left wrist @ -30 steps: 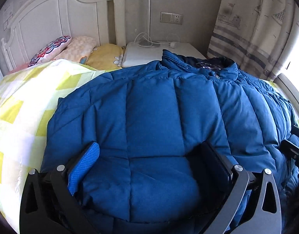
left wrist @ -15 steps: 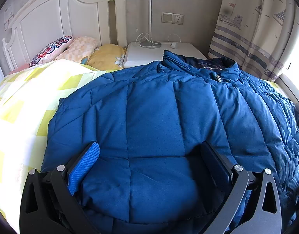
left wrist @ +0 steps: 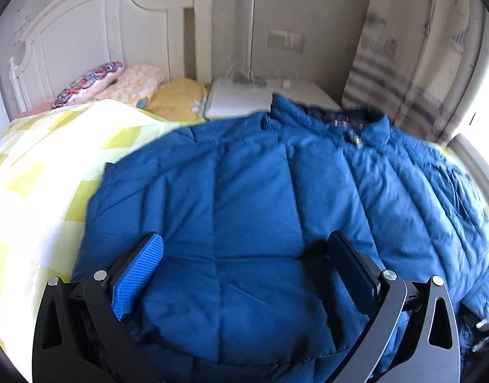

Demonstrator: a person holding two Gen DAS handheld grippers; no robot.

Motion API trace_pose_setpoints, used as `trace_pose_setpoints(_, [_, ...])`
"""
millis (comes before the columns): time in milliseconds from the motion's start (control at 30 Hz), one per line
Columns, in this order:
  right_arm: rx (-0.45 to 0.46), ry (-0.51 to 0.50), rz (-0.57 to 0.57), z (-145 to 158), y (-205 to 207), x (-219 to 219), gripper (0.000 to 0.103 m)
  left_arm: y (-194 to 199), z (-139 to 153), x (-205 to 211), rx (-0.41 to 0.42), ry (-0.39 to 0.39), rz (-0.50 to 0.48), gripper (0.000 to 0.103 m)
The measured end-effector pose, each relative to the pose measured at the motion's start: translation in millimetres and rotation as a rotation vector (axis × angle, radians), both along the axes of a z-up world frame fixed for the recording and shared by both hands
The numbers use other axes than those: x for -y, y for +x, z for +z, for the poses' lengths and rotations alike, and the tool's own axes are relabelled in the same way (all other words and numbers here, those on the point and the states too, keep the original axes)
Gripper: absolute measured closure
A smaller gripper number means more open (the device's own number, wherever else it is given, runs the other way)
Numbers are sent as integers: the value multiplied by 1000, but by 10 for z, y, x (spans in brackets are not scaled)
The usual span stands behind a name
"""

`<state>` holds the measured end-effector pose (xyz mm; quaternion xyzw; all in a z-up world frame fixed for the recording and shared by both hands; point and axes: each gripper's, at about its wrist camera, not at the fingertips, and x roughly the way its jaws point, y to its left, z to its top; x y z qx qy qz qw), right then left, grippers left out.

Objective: Fold large clothes
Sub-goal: 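Move the right tool to the jacket hem beside the zipper, then grasp the blue jacket hem with both tools and lift it off the bed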

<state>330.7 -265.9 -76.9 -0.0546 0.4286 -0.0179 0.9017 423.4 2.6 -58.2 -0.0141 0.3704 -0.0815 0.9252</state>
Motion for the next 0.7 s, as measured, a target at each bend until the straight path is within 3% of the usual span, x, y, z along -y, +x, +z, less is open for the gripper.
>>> trace_pose_setpoints(100, [-45,51,-14,46,-46,66,3,-419,211,-216,116,-124,36,4])
trace_pose_setpoints(167, [-17,73,-20,142,-226,105,3,-754,352,-274,143,-168,-4,4])
trace_pose_setpoints(233, [-8,86,22,180,-447,107,3,-1129,406,-244,80,-121,-70,4])
trace_pose_setpoints(267, [-17,71,33,170,-536,100,3,-1335,358,-199,21,-49,-99,4])
trace_pose_setpoints(333, [-48,25,69,88,-736,97,3,-1619,195,-207,-33,22,-108,4])
trace_pose_setpoints(367, [-84,8,93,-36,-832,89,3,-1697,91,-234,-62,25,-114,4])
trace_pose_setpoints(400, [-54,27,97,-43,-971,140,3,-1750,-123,-273,-140,26,-122,5])
trace_pose_setpoints(433, [-43,48,99,-45,-1035,161,3,-1774,-176,-312,-161,41,-99,5])
trace_pose_setpoints(567, [-37,158,101,-44,-1054,328,2,-1701,-214,-519,-186,-75,-55,5])
trace_pose_setpoints(700, [-26,116,89,-47,-1057,314,3,-1741,-224,-512,-174,-74,-58,5])
